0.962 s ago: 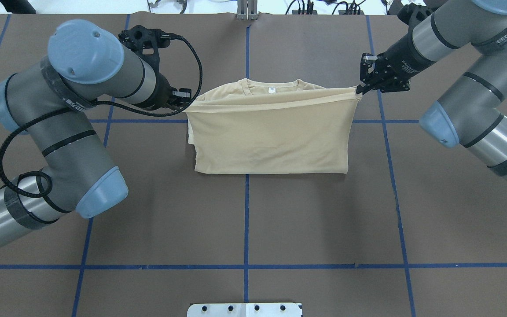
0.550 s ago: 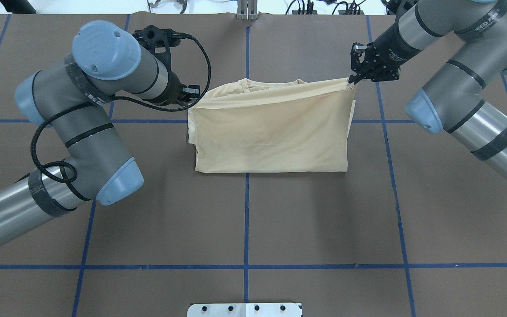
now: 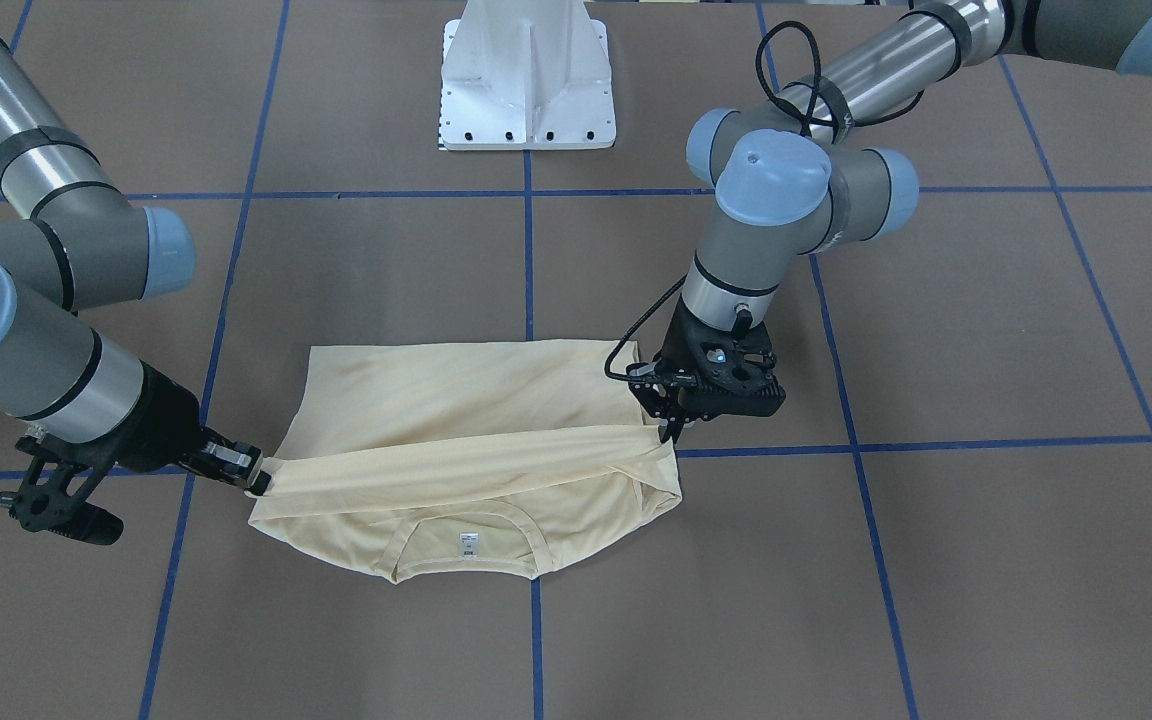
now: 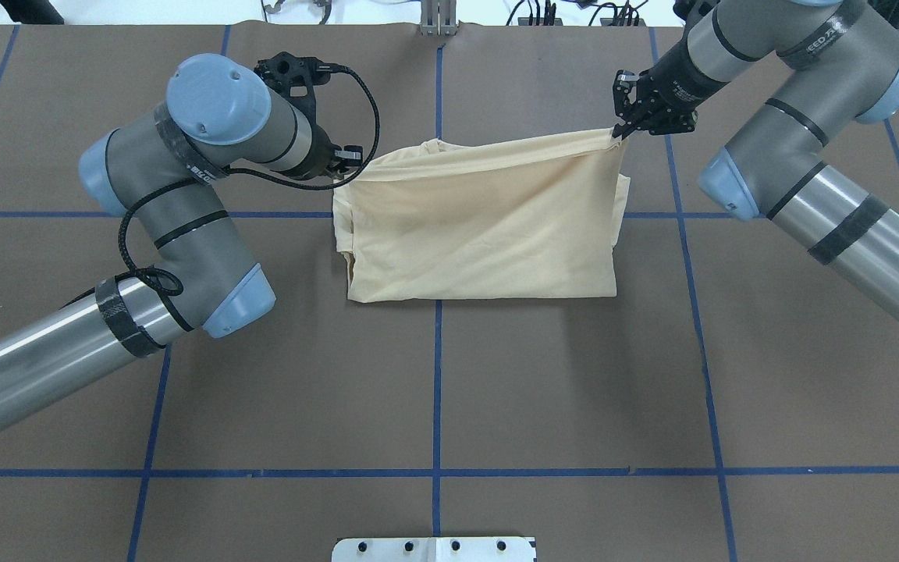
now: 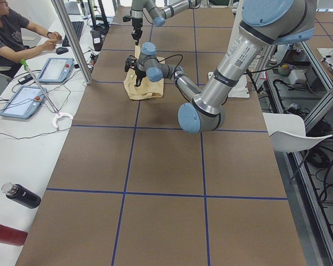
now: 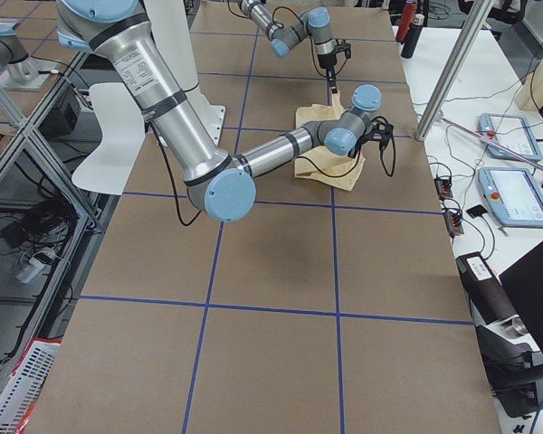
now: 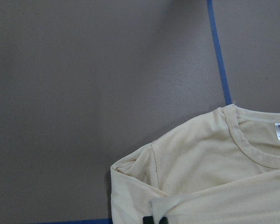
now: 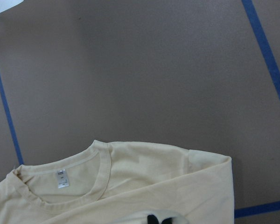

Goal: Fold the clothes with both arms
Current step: 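Carry the hem with both grippers over the shirt to the collar, then lay the hem down at the collar and open both grippers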

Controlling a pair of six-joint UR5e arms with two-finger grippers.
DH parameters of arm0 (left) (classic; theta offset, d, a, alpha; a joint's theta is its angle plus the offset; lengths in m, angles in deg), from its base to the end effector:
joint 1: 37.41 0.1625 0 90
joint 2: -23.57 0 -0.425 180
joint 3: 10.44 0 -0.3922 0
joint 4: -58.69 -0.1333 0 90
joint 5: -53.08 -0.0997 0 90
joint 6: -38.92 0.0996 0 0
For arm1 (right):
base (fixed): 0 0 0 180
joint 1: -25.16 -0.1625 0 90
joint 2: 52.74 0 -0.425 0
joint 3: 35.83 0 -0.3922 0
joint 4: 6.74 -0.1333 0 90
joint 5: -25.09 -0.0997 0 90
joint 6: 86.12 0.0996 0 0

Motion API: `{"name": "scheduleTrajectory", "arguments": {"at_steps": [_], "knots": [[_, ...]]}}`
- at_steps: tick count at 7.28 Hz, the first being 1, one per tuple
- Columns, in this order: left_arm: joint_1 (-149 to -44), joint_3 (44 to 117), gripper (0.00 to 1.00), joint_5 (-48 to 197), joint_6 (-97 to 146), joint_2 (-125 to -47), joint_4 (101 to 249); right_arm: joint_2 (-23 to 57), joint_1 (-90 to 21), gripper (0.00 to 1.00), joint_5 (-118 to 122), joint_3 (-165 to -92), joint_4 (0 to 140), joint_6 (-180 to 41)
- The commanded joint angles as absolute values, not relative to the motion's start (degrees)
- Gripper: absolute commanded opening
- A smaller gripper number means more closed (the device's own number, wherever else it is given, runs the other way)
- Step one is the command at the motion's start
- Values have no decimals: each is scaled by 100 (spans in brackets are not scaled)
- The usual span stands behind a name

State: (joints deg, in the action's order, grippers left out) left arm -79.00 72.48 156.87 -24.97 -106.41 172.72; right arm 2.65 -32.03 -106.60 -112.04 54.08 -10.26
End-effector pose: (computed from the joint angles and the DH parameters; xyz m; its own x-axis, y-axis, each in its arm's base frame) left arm 0.4791 -0.5717 0.2444 0.5844 0.0528 -0.8097 0.2651 0.9307 0.2520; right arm -0.3387 -0.6491 0.3443 0.4236 0.3204 0.8473 -0.2558 0.9396 -0.2274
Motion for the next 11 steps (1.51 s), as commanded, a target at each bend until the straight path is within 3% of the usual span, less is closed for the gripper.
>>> {"name": "scheduleTrajectory", "arguments": {"at_steps": [1, 4, 8, 11], "knots": [[-7916, 6728, 0, 15661, -2515, -10808, 17697, 141, -3127, 0, -10552, -10783, 5162, -1028], [-7960, 6577, 0, 15661, -2515, -10923, 18110, 61, -2872, 0, -10262, -10597, 5170, -1028], [-7916, 5610, 0, 15424, -2516, -11187, 18647, 26, -2846, 0, -10131, -10440, 5162, -1028], [-7934, 5521, 0, 15415, -2515, -11178, 18753, -44, -2846, 0, -10060, -10273, 5162, -1028]]}}
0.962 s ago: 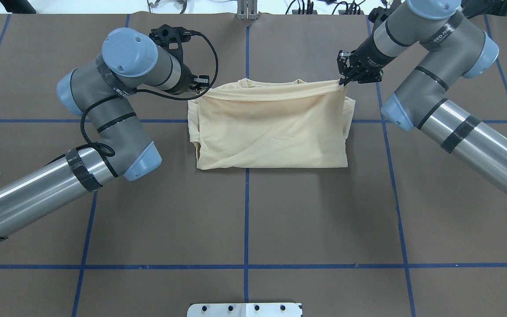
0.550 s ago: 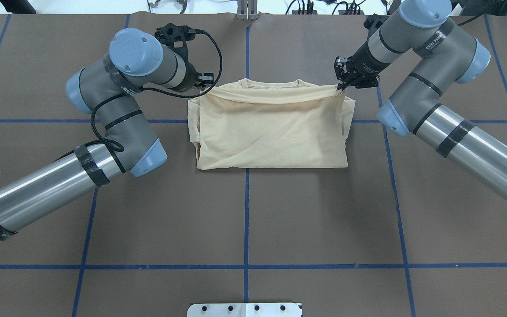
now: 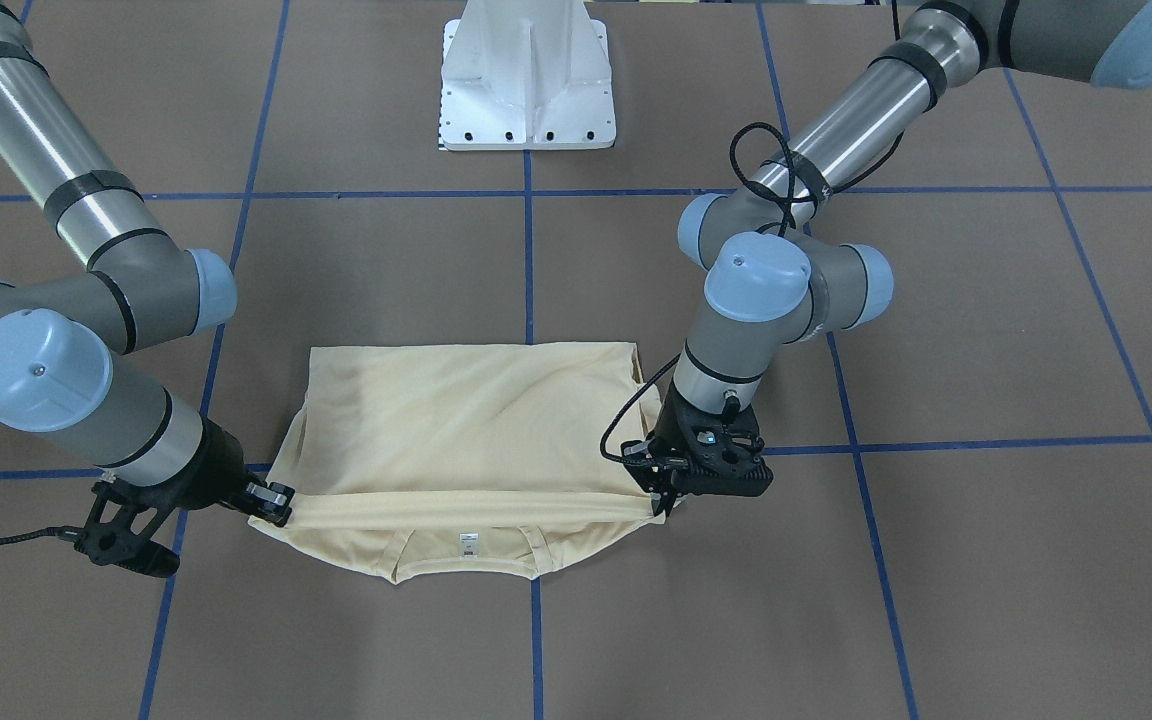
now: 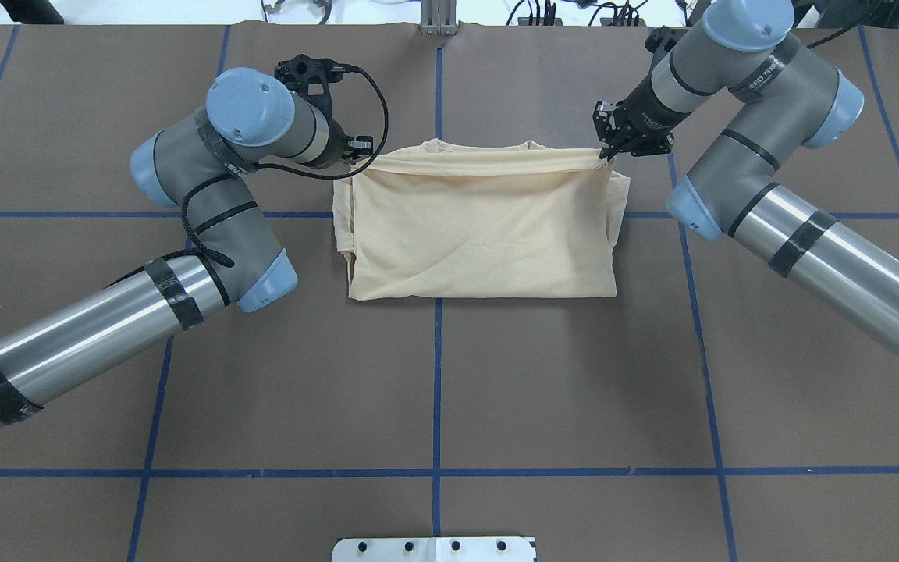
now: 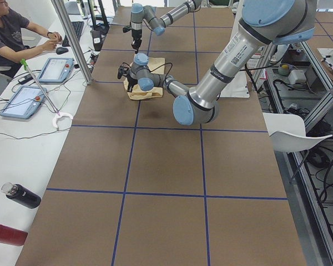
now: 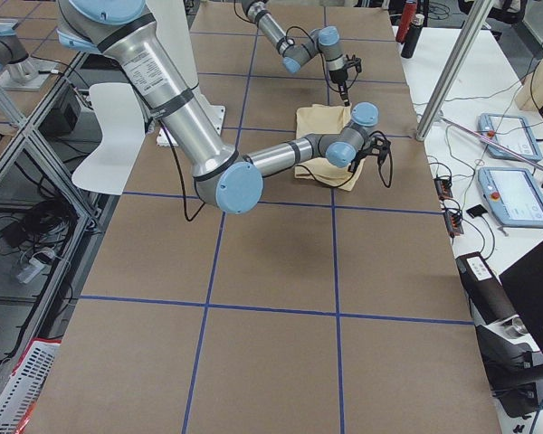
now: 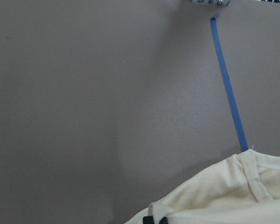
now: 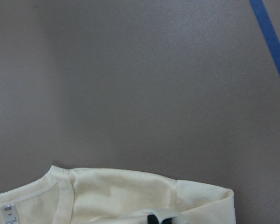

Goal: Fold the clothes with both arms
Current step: 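Lay the hem down at the collar and open both grippers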

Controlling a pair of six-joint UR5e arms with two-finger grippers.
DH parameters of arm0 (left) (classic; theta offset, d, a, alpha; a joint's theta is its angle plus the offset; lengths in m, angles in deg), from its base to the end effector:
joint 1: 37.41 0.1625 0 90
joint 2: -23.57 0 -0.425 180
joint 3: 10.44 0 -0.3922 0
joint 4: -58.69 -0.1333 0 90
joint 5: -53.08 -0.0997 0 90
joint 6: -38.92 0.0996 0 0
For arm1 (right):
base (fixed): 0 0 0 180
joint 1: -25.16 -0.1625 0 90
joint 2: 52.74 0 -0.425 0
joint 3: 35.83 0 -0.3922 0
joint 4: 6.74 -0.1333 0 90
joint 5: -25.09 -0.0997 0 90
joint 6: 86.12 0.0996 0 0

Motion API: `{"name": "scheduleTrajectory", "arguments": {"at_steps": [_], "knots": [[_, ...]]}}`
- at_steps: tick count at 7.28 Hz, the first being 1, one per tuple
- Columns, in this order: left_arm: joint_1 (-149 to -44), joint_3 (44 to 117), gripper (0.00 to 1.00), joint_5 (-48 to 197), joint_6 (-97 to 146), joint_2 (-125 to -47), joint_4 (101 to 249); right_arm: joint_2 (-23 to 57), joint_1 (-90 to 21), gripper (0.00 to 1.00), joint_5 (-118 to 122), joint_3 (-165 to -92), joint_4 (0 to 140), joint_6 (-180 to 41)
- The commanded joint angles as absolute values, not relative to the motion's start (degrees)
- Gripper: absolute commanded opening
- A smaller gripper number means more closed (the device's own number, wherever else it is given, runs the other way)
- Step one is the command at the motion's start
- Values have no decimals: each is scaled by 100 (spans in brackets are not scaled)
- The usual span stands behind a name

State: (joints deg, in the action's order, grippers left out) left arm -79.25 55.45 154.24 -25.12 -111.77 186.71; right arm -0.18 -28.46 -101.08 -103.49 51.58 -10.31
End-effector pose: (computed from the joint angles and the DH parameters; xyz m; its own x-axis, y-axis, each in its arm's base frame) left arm 0.5221 -0.6205 0.2835 0.5747 0.0619 -0.8160 0.3102 0.9062 0.2872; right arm -0.3931 -0.6592 0.3802 0.4906 0.3323 0.8056 -0.2832 0.9351 -0.2132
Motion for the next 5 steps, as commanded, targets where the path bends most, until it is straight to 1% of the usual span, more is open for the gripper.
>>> {"name": "scheduleTrajectory", "arguments": {"at_steps": [1, 5], "knots": [[-7934, 5513, 0, 15415, -2516, -11178, 18771, -45, -2846, 0, -10034, -10228, 5153, -1028], [-7925, 5565, 0, 15433, -2778, -11336, 18780, -176, -2846, 0, -10033, -10237, 5162, -1028]]}}
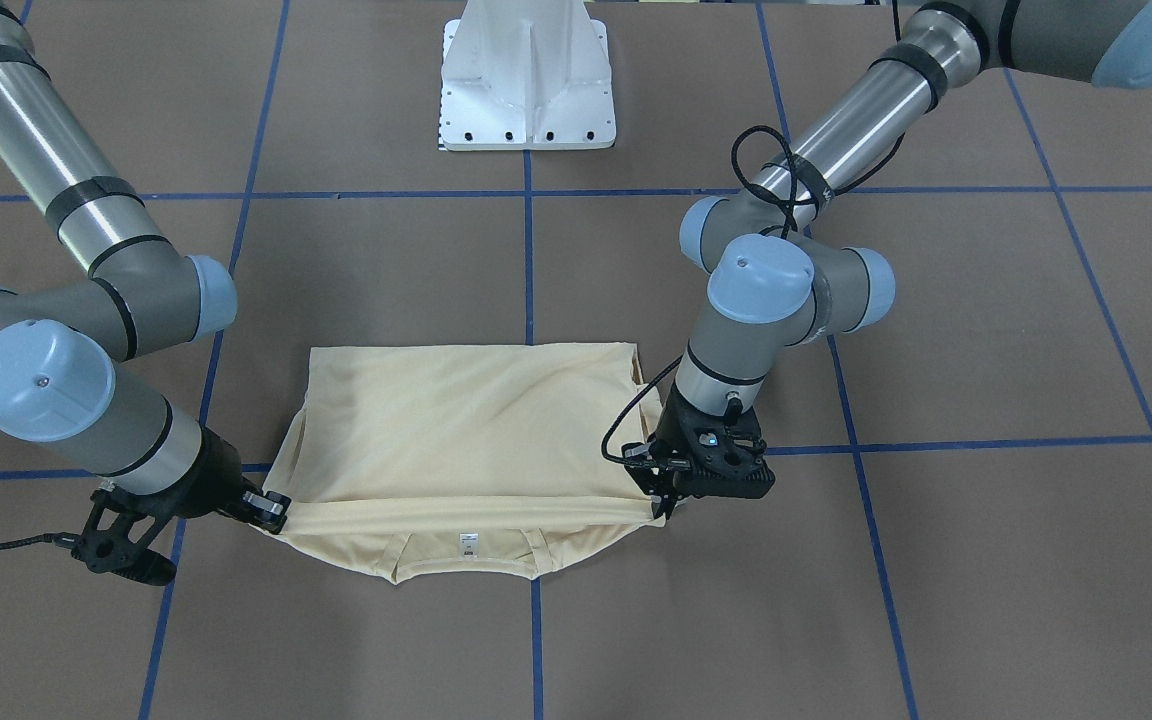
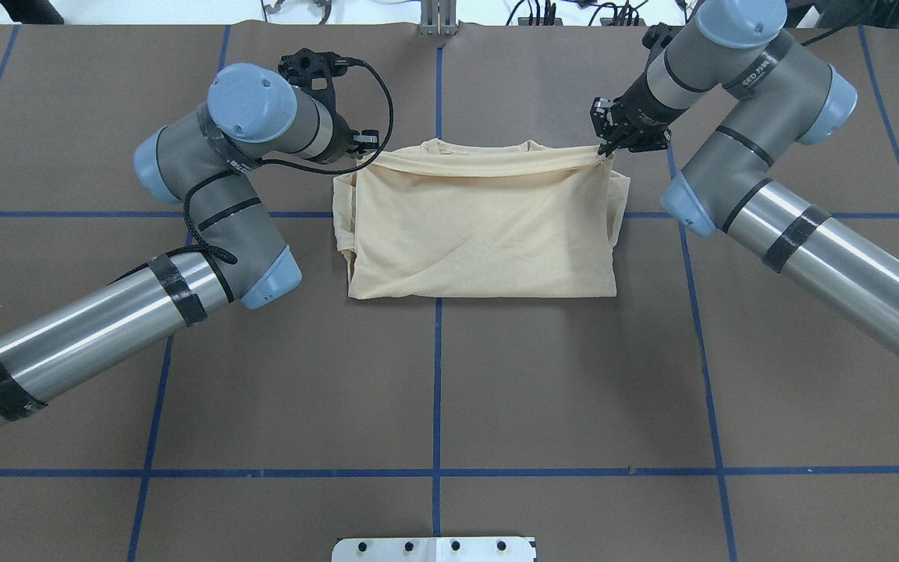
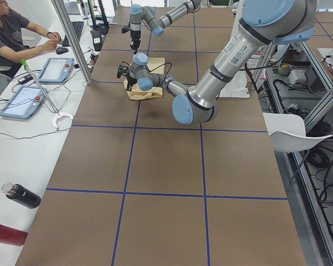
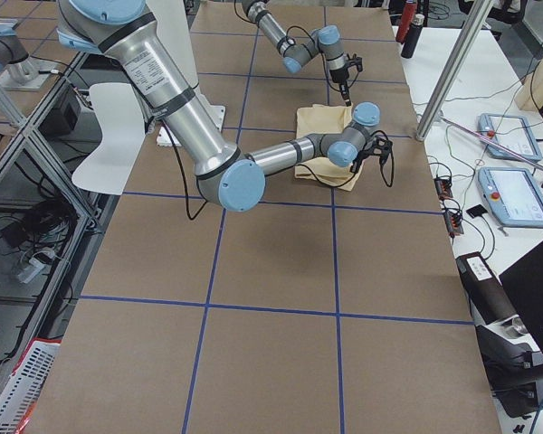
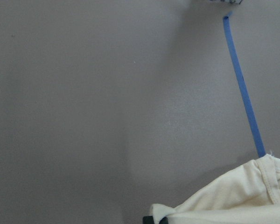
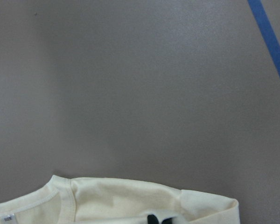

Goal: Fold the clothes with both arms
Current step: 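Lay the hem down at the collar and open both grippers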

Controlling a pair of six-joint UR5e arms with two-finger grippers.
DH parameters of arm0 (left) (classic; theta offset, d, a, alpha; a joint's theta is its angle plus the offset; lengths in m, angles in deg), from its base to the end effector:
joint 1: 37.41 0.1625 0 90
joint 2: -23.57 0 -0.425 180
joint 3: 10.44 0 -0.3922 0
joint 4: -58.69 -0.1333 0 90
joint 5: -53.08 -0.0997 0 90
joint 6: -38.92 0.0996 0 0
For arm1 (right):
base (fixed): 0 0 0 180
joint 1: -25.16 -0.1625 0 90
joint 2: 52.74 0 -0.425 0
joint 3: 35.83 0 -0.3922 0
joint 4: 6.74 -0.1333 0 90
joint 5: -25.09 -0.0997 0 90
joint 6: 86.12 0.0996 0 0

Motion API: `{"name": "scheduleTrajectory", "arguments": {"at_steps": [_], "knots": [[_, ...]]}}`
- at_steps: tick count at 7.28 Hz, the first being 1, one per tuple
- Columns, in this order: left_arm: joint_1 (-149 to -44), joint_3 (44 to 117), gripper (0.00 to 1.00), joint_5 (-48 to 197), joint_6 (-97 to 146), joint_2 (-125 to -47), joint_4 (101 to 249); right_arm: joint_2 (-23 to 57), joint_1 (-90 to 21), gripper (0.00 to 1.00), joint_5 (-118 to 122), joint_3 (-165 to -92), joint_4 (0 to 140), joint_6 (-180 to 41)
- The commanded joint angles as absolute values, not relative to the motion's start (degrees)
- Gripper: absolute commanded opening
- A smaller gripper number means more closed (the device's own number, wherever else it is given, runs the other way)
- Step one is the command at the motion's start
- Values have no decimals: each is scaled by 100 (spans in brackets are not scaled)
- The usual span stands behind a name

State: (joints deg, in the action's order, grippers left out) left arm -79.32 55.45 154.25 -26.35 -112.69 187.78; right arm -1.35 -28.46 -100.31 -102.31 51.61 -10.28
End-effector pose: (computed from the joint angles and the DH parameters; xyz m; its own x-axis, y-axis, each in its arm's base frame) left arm 0.5221 -0.6218 0.2681 0.5465 0.0610 -0.8352 0.3306 0.9006 0.2821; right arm -0.3966 -0.6658 0.3755 0.4935 0.3336 0.8032 -0.2943 0.9331 -0.2068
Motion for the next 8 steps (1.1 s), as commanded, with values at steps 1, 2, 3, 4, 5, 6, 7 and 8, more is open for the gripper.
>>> {"name": "scheduleTrajectory", "arguments": {"at_steps": [1, 2, 3, 4, 5, 6, 7, 8], "knots": [[-7925, 5574, 0, 15433, -2771, -11354, 18780, -185, -2820, 0, -10033, -10237, 5162, -1028], [-7925, 5574, 3, 15433, -2762, -11337, 18780, -177, -2819, 0, -10033, -10237, 5162, -1028], [-7925, 5583, 53, 15433, -2727, -11319, 18780, -176, -2802, 53, -10025, -10211, 5170, -1036], [-7925, 5583, 99, 15433, -2692, -11302, 18780, -176, -2749, 100, -9798, -10202, 5170, -1062], [-7934, 5583, 99, 15424, -2683, -11293, 18763, -176, -2740, 100, -9752, -10184, 5170, -1245], [-7969, 5600, 99, 15433, -2683, -11284, 18754, -185, -2758, 100, -9778, -10193, 5170, -1473], [-8082, 5722, 99, 15485, -2691, -11249, 18710, -185, -2758, 100, -9796, -10289, 5162, -1432], [-8144, 6028, 99, 15555, -2691, -11083, 18632, -116, -2758, 100, -9805, -10585, 5188, -1336]]}}
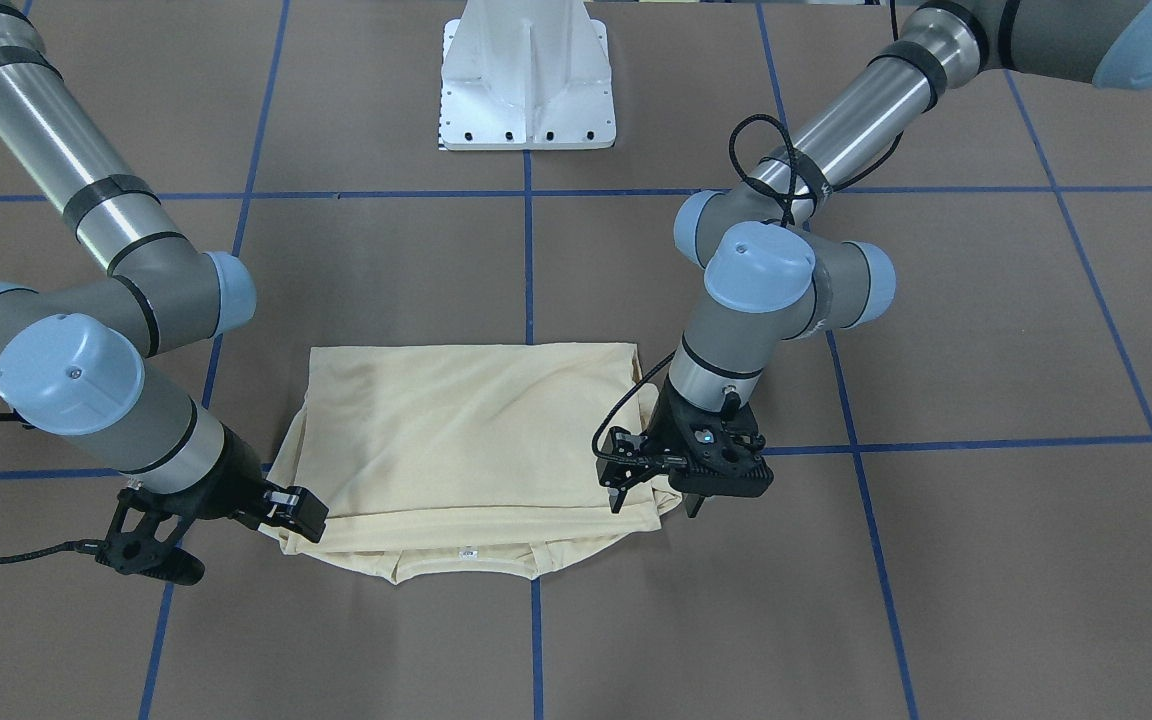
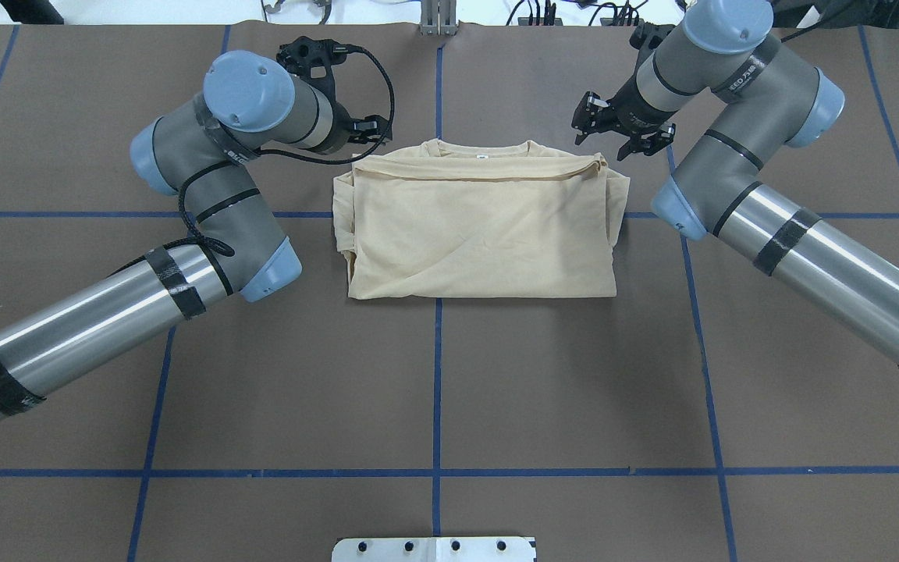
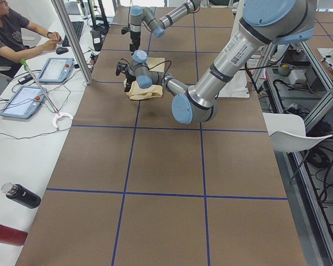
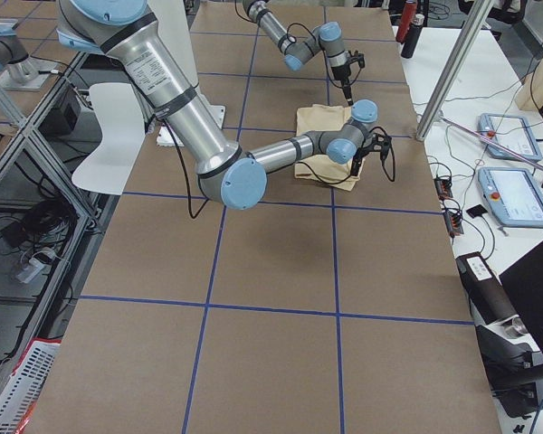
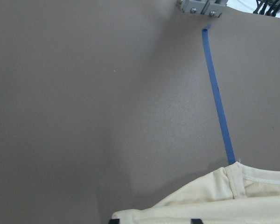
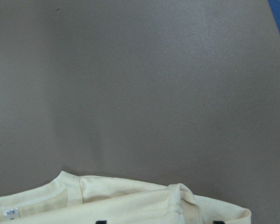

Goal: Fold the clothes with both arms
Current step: 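Lay the hem down at the collar and open both grippers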

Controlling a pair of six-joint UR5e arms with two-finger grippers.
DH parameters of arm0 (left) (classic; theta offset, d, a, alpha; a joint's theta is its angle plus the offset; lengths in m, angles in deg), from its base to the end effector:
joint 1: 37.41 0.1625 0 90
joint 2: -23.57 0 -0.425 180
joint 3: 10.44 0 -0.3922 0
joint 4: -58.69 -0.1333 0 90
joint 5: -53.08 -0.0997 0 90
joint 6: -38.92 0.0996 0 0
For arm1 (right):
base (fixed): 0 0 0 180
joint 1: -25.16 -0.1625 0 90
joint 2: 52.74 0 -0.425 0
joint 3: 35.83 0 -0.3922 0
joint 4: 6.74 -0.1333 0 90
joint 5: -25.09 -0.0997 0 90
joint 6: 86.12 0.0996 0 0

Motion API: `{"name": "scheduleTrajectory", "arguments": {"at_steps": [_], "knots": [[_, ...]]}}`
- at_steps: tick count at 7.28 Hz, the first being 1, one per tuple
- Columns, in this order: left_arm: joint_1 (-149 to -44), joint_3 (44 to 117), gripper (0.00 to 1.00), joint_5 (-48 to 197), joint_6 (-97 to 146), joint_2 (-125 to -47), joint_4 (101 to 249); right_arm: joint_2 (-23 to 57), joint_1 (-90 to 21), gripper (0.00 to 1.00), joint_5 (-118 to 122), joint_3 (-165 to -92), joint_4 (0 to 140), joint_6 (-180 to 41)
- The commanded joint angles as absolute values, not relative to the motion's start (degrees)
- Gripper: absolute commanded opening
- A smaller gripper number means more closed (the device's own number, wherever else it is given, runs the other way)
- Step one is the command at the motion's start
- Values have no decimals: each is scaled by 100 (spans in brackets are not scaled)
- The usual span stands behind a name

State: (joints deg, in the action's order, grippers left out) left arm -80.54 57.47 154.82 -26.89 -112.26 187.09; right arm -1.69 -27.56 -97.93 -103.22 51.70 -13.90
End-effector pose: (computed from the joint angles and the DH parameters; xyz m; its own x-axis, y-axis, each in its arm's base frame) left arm 0.5041 -0.6271 0.2582 0.5316 0.0518 -0.8454 0.3511 0.8949 0.2755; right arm -0.4049 -0.6624 0.3647 0.5156 0.2546 0.8181 -0.2781 0.9529 -0.1213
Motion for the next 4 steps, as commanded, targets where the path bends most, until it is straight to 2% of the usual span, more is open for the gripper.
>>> {"name": "scheduleTrajectory", "arguments": {"at_steps": [1, 2, 4], "knots": [[-8206, 6379, 99, 15660, -2691, -10847, 18518, 85, -2619, 100, -9831, -11041, 5266, -1126], [-8224, 6670, 99, 15679, -2691, -10670, 18360, 461, -2452, 100, -9849, -11689, 5415, -811], [-8215, 6804, 99, 15679, -2691, -10633, 18270, 1279, -2030, 100, -9796, -12659, 5522, -266]]}}
